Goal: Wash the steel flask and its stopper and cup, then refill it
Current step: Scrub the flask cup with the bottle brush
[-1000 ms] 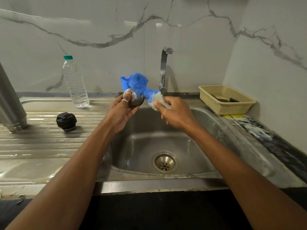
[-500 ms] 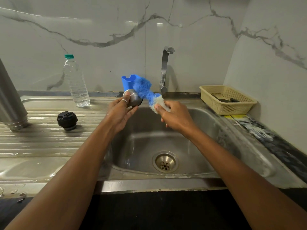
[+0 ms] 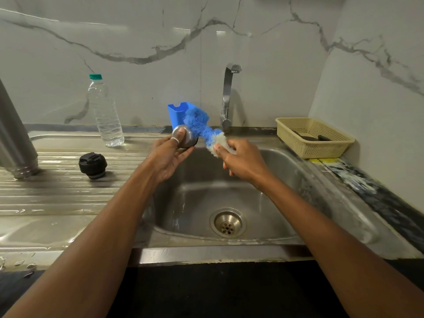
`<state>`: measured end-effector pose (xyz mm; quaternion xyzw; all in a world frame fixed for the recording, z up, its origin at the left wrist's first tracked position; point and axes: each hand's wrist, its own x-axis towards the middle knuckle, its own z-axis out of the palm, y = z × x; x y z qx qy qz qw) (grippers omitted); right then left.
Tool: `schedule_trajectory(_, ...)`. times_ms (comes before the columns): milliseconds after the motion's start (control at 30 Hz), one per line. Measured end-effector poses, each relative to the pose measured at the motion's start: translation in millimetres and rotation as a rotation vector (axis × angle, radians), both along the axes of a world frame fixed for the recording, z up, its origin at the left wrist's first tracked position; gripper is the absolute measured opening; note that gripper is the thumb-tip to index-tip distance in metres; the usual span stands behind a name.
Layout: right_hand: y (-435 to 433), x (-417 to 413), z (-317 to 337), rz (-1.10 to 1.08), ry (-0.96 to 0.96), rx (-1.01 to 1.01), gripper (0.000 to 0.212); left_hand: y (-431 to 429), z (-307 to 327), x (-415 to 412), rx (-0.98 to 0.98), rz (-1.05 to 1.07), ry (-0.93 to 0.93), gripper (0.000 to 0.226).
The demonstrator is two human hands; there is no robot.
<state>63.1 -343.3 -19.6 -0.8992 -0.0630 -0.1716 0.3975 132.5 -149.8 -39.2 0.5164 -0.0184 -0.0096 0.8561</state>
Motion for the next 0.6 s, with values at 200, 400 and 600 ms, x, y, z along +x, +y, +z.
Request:
schedule_trajectory(200, -2.3, 4.2, -2.4, -0.036, 0.025, -0.018, 0.032, 1.6, -4.4, 5.9, 0.087, 0.015, 0.047, 0.041)
schedule_trajectory(400, -3.2, 4.8, -3.3, 0.008, 0.087, 0.078, 0.032, 3.6, -7.3, 7.7, 0.125, 0.034, 0.051, 0.046)
schedule_trajectory(600, -2.8, 3.9, -1.1, 0.07, 0.068, 0.094, 0.031, 3.1, -6.7, 4.8, 0.074, -0.006, 0.019, 0.04)
